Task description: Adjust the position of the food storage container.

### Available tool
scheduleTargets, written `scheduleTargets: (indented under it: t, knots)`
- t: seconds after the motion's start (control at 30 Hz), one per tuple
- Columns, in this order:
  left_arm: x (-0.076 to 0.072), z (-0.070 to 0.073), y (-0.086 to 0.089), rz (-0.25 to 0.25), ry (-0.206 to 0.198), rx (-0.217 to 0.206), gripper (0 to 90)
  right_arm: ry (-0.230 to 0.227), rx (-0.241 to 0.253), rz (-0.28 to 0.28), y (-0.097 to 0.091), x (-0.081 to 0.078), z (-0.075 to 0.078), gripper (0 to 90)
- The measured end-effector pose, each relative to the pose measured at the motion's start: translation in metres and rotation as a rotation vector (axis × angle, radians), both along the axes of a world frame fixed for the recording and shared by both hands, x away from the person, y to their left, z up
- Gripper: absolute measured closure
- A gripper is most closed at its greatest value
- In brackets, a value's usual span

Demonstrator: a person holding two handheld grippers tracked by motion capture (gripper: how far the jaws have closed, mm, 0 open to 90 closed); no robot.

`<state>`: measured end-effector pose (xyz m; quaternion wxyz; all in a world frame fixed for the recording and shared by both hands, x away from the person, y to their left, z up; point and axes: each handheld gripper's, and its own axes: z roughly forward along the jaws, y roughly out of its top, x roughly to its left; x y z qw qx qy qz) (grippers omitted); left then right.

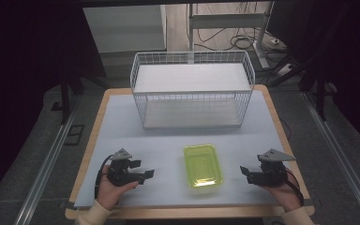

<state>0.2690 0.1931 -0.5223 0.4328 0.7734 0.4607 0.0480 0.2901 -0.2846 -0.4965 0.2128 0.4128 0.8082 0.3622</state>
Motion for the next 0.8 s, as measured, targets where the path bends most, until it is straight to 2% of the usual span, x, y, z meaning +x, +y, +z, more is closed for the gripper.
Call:
scheduleTargets:
  t: [0.23, 0.47, 0.53, 0.57, 0.6, 0.63, 0.67, 0.7, 0.73, 0.77, 0.8]
  knots:
    - [0.002, -0.001, 0.002, 0.001, 0.002, 0.004, 21.7, 0.01, -0.012, 0.014, -0.006, -0.002, 0.001, 24.0]
    - [0.001, 0.001, 0.002, -0.004, 0.003, -0.008, 21.6, 0.007, 0.016, 0.026, -0.008, -0.004, 0.008, 31.1]
    - [0.001, 0.002, 0.001, -0.005, 0.0, -0.007, 21.6, 0.001, 0.004, 0.029, -0.008, -0.005, 0.009, 37.1]
    - [0.002, 0.002, 0.0, -0.007, -0.001, -0.004, 21.5, -0.007, -0.007, 0.033, -0.007, -0.007, 0.008, 42.9]
    - [0.002, 0.002, 0.0, -0.007, -0.001, -0.004, 21.5, -0.007, -0.007, 0.033, -0.007, -0.007, 0.008, 42.9]
    - [0.002, 0.002, 0.0, -0.008, 0.001, 0.0, 21.5, -0.005, -0.008, 0.047, -0.007, -0.007, 0.008, 51.2]
    - [0.002, 0.002, 0.0, -0.008, 0.001, 0.0, 21.5, -0.005, -0.008, 0.047, -0.007, -0.007, 0.008, 51.2]
    - [0.002, 0.001, 0.0, -0.007, 0.002, 0.002, 21.5, -0.007, -0.003, 0.052, -0.008, -0.008, 0.01, 62.1]
    - [0.002, 0.001, 0.0, -0.007, 0.003, 0.002, 21.5, -0.007, -0.003, 0.052, -0.008, -0.008, 0.01, 62.1]
    - [0.002, 0.001, 0.0, -0.008, 0.004, 0.002, 21.5, 0.0, 0.009, 0.045, -0.008, -0.008, 0.012, 76.3]
    - [0.002, 0.001, 0.0, -0.008, 0.004, 0.002, 21.4, 0.0, 0.009, 0.045, -0.008, -0.008, 0.012, 76.3]
